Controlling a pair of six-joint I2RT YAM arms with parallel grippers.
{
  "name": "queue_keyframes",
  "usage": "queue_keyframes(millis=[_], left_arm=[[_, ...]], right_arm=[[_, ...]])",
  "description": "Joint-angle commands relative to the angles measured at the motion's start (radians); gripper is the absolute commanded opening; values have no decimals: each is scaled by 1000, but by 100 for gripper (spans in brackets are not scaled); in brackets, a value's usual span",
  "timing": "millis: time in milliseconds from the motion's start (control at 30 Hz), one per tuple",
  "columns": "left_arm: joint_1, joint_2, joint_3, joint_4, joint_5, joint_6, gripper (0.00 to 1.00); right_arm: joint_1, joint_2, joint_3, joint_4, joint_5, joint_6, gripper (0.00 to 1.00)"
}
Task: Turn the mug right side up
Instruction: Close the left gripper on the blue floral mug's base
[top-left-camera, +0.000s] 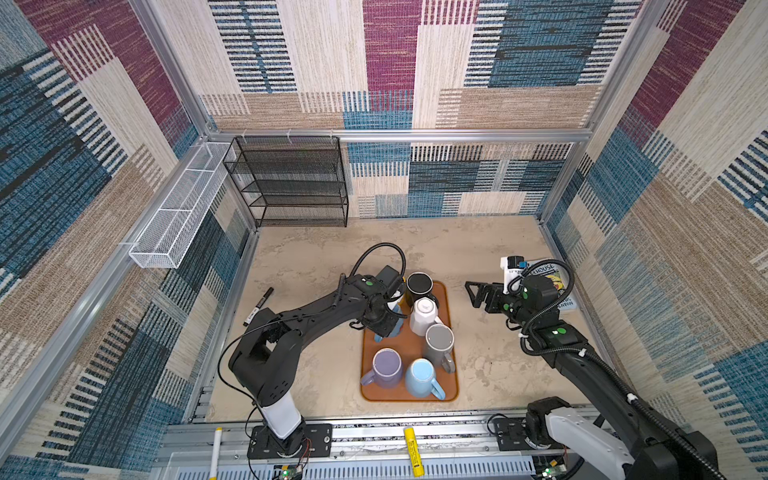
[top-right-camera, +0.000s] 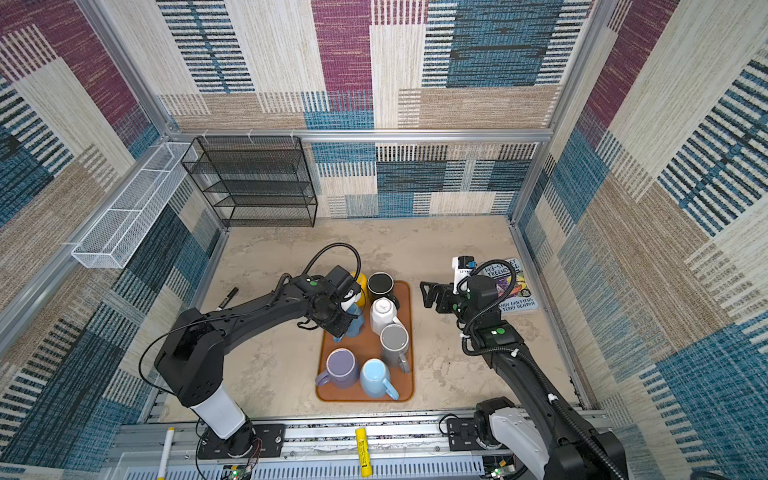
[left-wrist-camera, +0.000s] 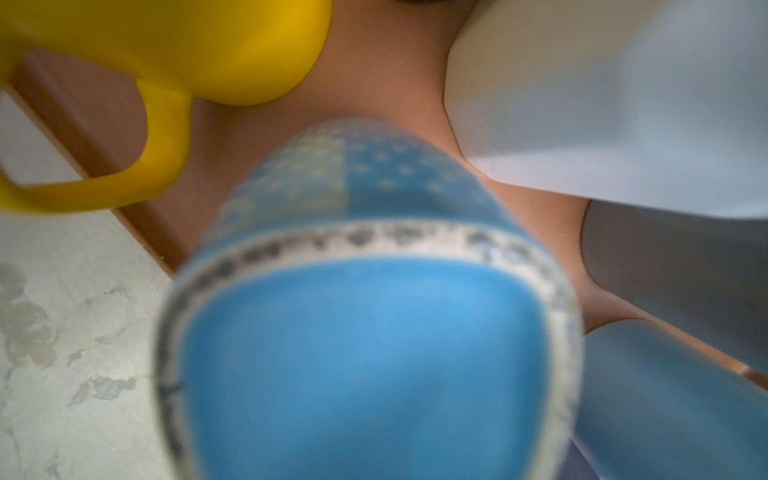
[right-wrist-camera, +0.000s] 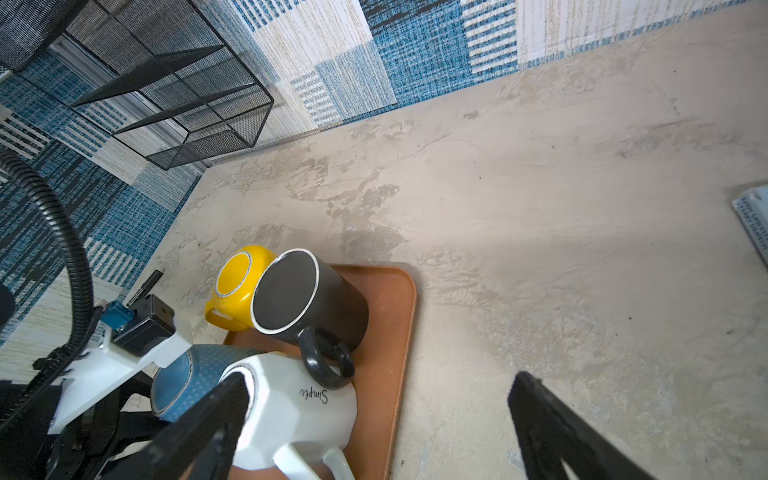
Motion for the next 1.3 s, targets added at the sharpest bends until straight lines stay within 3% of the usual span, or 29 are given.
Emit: queue_keyframes(millis=[0,267,467,767,1267], left_arm=[[-3,0,-1,-13,2,7,27],[-4,-1,-9,-17,-28,7,16],[-4,-1,-19,-29,-39,5,0],[-4,-53,-35,-29,-67,-1,0],[2,-234,-11,12,12,7,0]], right_arm=[[2,-7,-5,16,8,-2,100],[1,-20,-6,10,8,-1,100],[1,-31,-10,7,12,-3,100],[2,-33,-10,8,9,-1,100],[1,-11,-16,73,-35,30,100]])
